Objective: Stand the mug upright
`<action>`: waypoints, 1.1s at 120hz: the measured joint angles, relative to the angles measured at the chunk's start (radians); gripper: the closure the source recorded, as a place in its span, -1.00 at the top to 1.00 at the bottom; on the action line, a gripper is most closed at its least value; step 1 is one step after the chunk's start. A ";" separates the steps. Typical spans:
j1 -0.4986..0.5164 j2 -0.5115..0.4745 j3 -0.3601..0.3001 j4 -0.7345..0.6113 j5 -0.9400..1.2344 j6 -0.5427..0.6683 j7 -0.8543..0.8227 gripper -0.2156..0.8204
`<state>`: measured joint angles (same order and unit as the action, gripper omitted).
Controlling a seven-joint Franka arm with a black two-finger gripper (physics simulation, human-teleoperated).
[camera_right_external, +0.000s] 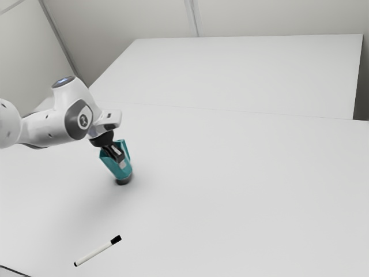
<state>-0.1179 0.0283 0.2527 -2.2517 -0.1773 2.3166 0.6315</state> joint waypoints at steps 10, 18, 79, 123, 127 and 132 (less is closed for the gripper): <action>-0.014 0.005 -0.013 0.004 0.000 0.003 -0.044 -0.89; -0.029 0.010 -0.025 0.006 0.000 0.005 -0.077 -0.89; -0.050 0.034 -0.038 0.007 -0.010 -0.002 -0.238 -0.67; -0.057 -0.026 -0.038 0.017 -0.020 -0.002 -0.292 0.11; -0.057 -0.033 -0.038 0.018 -0.024 -0.002 -0.295 0.14; -0.056 -0.041 -0.038 0.018 -0.029 -0.001 -0.299 0.17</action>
<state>-0.1744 -0.0131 0.2148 -2.2340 -0.2064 2.3152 0.3322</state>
